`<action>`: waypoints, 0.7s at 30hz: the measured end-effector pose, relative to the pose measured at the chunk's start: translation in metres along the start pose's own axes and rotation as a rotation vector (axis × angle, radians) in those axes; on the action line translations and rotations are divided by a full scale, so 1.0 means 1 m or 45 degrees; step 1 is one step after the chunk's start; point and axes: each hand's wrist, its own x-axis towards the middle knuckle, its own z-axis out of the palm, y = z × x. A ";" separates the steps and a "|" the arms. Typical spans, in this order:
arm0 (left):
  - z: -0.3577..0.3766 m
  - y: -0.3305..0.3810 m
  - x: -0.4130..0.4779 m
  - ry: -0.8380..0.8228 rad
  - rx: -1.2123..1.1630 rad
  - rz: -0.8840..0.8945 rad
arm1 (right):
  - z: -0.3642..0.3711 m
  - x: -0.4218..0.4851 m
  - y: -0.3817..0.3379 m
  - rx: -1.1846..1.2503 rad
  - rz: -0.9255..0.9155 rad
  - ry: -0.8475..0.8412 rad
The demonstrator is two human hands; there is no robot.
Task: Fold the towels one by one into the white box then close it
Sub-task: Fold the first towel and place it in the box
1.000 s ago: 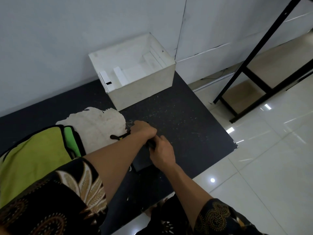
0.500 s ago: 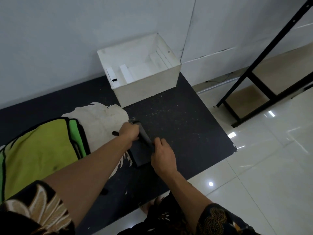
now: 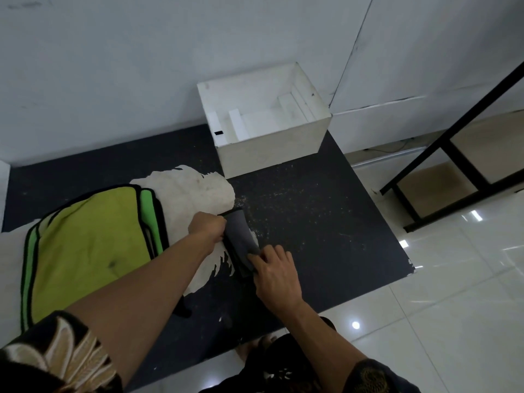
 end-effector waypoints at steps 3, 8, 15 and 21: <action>-0.004 -0.002 0.003 0.026 0.007 0.001 | 0.002 -0.001 -0.003 0.006 -0.048 0.011; -0.008 -0.003 0.002 0.018 0.065 0.019 | 0.006 -0.003 -0.005 -0.011 -0.120 -0.060; -0.010 -0.012 0.020 0.015 0.211 0.068 | 0.002 -0.005 -0.010 0.019 -0.201 -0.167; -0.014 -0.008 -0.019 0.047 0.567 0.390 | -0.006 0.007 -0.009 0.181 -0.013 0.025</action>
